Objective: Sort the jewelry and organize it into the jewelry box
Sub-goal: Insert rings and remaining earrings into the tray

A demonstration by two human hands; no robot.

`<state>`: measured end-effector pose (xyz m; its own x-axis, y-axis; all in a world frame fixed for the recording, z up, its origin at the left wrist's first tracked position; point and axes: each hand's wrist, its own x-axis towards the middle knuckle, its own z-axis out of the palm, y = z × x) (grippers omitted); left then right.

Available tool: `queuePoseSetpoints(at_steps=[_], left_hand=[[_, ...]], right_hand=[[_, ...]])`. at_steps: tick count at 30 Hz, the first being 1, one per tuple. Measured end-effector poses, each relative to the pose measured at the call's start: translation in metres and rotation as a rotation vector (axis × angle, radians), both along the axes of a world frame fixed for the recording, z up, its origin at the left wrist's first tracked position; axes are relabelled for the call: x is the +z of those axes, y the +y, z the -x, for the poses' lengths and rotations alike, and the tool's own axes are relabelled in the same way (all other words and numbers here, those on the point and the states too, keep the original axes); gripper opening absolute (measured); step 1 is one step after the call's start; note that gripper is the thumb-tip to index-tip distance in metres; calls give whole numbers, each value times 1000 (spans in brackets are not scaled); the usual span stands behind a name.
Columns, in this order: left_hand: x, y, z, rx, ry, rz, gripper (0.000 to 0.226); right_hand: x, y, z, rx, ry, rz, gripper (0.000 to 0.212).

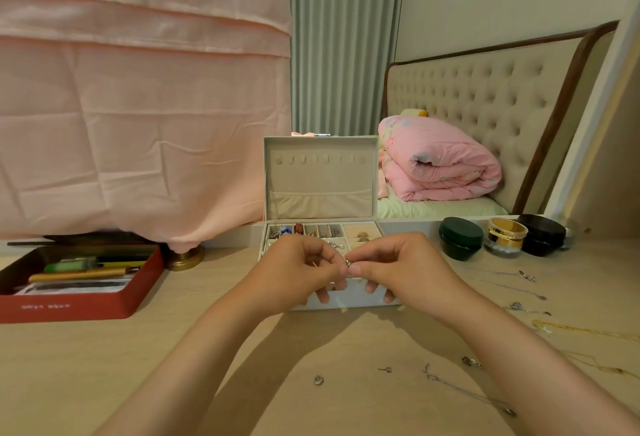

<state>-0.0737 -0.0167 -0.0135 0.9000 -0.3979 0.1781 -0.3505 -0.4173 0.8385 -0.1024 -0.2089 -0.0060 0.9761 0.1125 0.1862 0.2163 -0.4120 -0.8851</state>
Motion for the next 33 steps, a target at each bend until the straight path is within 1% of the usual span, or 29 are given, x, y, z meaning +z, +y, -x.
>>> queuePoseSetpoints(at_steps=[5, 8, 9, 10, 11, 13, 14, 16, 19, 21, 23, 25, 27, 29, 33], left_hand=[[0, 2, -8, -9, -50, 103, 6], [-1, 3, -14, 5, -30, 188, 7], [-1, 5, -18, 32, -58, 183, 8], [-3, 8, -23, 76, -128, 128, 9], [-5, 13, -28, 134, -222, 21, 11], [-9, 24, -36, 232, -397, -202, 16], [-10, 29, -40, 257, -446, -268, 18], [-13, 38, -45, 277, -480, -349, 22], [-20, 42, -49, 251, -548, -463, 26], [-25, 39, -50, 211, -565, -493, 28], [-29, 35, -50, 173, -576, -501, 31], [-32, 32, -51, 155, -580, -511, 29], [-34, 33, -52, 155, -575, -505, 27], [-34, 36, -53, 165, -570, -486, 26], [-32, 41, -54, 181, -569, -456, 23]], right_hand=[[2, 4, -9, -11, -46, -45, 16], [8, 6, -22, -12, -89, -18, 15], [11, 7, -26, -30, -105, -2, 15], [14, 6, -32, -59, -120, 20, 15], [15, 5, -37, -94, -132, 61, 15], [13, 4, -48, -145, -135, 208, 15], [12, 5, -53, -152, -141, 296, 13], [6, 9, -59, -135, -159, 433, 12], [0, 17, -63, -105, -195, 573, 12], [-4, 19, -65, -83, -221, 622, 13], [-6, 20, -67, -40, -238, 628, 13], [-7, 22, -68, -2, -259, 656, 13], [-7, 24, -68, 5, -297, 682, 13], [-6, 26, -69, -13, -321, 661, 14], [-2, 30, -70, -13, -321, 664, 15]])
